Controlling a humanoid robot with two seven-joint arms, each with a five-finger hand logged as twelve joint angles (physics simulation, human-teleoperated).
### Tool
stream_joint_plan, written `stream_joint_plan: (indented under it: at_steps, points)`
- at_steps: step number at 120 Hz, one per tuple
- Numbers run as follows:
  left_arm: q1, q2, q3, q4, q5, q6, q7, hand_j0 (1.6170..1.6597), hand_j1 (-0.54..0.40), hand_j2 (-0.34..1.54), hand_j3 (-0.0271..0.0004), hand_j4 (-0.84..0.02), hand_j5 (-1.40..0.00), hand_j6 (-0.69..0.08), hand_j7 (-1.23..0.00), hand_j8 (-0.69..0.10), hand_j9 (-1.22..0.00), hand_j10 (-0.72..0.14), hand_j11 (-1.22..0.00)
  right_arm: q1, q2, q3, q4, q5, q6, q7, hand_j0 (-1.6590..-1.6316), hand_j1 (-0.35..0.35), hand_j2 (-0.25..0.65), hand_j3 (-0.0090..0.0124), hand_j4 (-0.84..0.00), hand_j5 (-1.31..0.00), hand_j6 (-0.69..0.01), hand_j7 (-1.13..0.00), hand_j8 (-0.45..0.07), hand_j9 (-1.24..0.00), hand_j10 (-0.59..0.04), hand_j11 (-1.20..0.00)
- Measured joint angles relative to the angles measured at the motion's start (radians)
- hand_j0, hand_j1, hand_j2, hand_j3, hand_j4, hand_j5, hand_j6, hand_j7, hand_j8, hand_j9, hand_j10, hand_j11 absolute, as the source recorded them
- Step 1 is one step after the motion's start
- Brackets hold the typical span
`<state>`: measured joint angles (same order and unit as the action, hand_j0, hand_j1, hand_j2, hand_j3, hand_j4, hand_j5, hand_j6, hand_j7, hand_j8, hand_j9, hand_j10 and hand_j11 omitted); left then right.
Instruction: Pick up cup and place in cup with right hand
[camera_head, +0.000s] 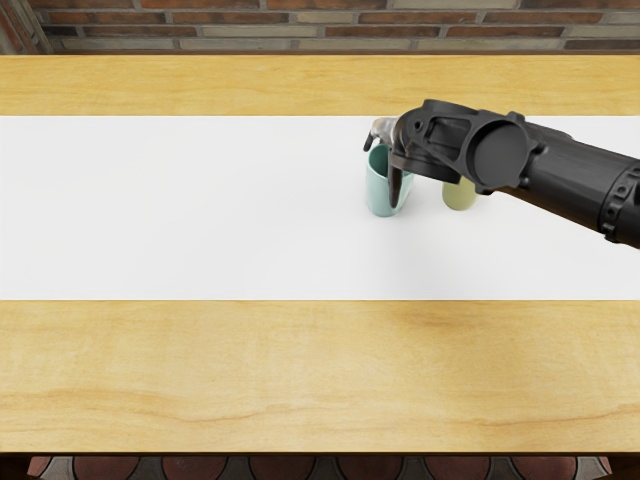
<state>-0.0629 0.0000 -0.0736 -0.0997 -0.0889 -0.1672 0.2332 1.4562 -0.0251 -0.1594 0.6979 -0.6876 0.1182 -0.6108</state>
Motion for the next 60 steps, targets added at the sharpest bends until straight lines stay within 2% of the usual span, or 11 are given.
stream_joint_plan:
  at_steps: [15, 21, 26, 30, 35, 41, 43, 48, 51, 56, 60]
  points:
    - [0.0, 0.0, 0.0, 0.0, 0.0, 0.0, 0.0, 1.6581, 0.349, 0.0, -0.0001, 0.0, 0.0, -0.001, 0.0, 0.0, 0.0, 0.0, 0.0, -0.001, 0.0, -0.001, -0.001, -0.004, -0.002, 0.0, -1.6562, -0.007, -0.05, 0.0, -0.343, -0.44, -0.342, -0.44, -0.33, -0.45, -0.329, -0.45]
    - [0.0, 0.0, 0.0, 0.0, 0.0, 0.0, 0.0, 1.6581, 0.349, 0.0, -0.0001, 0.0, 0.0, -0.001, 0.0, 0.0, 0.0, 0.0, 0.0, -0.001, 0.0, -0.003, -0.001, -0.006, -0.002, 0.0, -1.6548, 0.002, -0.082, -0.0014, -0.368, -0.48, -0.366, -0.48, -0.351, -0.49, -0.356, -0.49]
    - [0.0, 0.0, 0.001, 0.0, 0.0, 0.0, 0.0, 1.6581, 0.349, 0.0, -0.0001, 0.0, 0.0, -0.001, 0.0, 0.0, 0.0, 0.0, 0.0, -0.001, 0.0, -0.005, -0.001, -0.008, -0.002, 0.0, -1.6534, 0.009, -0.099, -0.0025, -0.391, -0.51, -0.387, -0.51, -0.346, -0.52, -0.38, -0.52]
    - [0.0, 0.0, 0.0, 0.0, 0.0, 0.0, 0.0, 1.6581, 0.349, 0.0, -0.0001, 0.0, 0.0, -0.001, 0.0, 0.0, 0.0, 0.0, 0.0, -0.001, -0.001, -0.005, -0.001, -0.008, -0.002, 0.0, -1.6528, 0.019, -0.112, -0.0002, -0.4, -0.54, -0.378, -0.53, -0.326, -0.54, -0.391, -0.55]
    - [0.0, 0.0, 0.0, 0.0, 0.0, 0.0, 0.0, 1.658, 0.349, 0.0, -0.0001, 0.0, 0.0, -0.001, 0.0, 0.0, 0.0, 0.0, 0.0, -0.001, -0.001, -0.006, -0.001, -0.006, -0.001, 0.0, -1.6516, 0.027, -0.135, -0.0004, -0.411, -0.58, -0.36, -0.56, -0.301, -0.58, -0.401, -0.58]
    - [0.0, 0.0, 0.0, 0.0, 0.0, 0.0, 0.0, 1.658, 0.349, 0.0, 0.0, 0.0, 0.0, 0.0, 0.0, 0.0, 0.0, 0.0, 0.0, 0.0, -0.001, -0.007, 0.0, -0.005, 0.0, -0.001, -1.6512, 0.057, -0.113, 0.0007, -0.421, -0.62, -0.32, -0.6, -0.275, -0.62, -0.377, -0.62]
    - [0.0, 0.0, 0.0, 0.0, 0.0, 0.0, 0.0, 1.658, 0.349, 0.0, -0.0001, 0.0, 0.0, 0.0, 0.0, 0.0, 0.0, 0.0, 0.0, 0.0, -0.001, -0.007, 0.001, -0.005, 0.0, -0.001, -1.6506, 0.055, -0.125, -0.0007, -0.424, -0.63, -0.318, -0.61, -0.271, -0.63, -0.371, -0.63]
    - [0.0, 0.0, 0.0, 0.0, 0.0, 0.0, 0.0, 1.6581, 0.349, 0.0, -0.0001, 0.0, 0.0, 0.0, 0.0, 0.0, 0.0, 0.0, 0.0, 0.001, -0.001, -0.008, 0.002, -0.004, 0.0, -0.001, -1.6496, 0.053, -0.136, 0.0, -0.432, -0.66, -0.297, -0.63, -0.244, -0.66, -0.365, -0.66]
    - [0.0, 0.0, 0.0, 0.0, 0.0, 0.0, 0.0, 1.6581, 0.349, 0.0, -0.0001, 0.0, 0.0, 0.0, 0.0, 0.0, 0.0, 0.0, 0.0, 0.001, -0.001, -0.009, 0.004, -0.003, 0.0, 0.0, -1.6494, 0.061, -0.125, -0.0009, -0.44, -0.67, -0.291, -0.64, -0.234, -0.67, -0.355, -0.67]
    - [0.0, 0.0, 0.0, 0.0, 0.0, 0.0, 0.0, 1.6581, 0.349, 0.0, 0.0, 0.0, 0.0, 0.0, 0.0, 0.0, 0.0, 0.0, 0.0, 0.003, -0.001, -0.01, 0.008, -0.004, 0.001, -0.001, -1.6497, 0.078, -0.068, -0.0004, -0.455, -0.68, -0.274, -0.66, -0.219, -0.68, -0.342, -0.69]
    - [0.0, 0.0, 0.001, 0.0, 0.0, 0.0, 0.0, 1.6581, 0.349, 0.0, 0.0, 0.0, 0.0, 0.0, 0.0, 0.0, 0.0, 0.0, 0.0, 0.003, -0.001, -0.011, 0.01, -0.004, 0.001, -0.001, -1.6497, 0.09, -0.068, -0.0002, -0.463, -0.69, -0.263, -0.67, -0.211, -0.69, -0.327, -0.7]
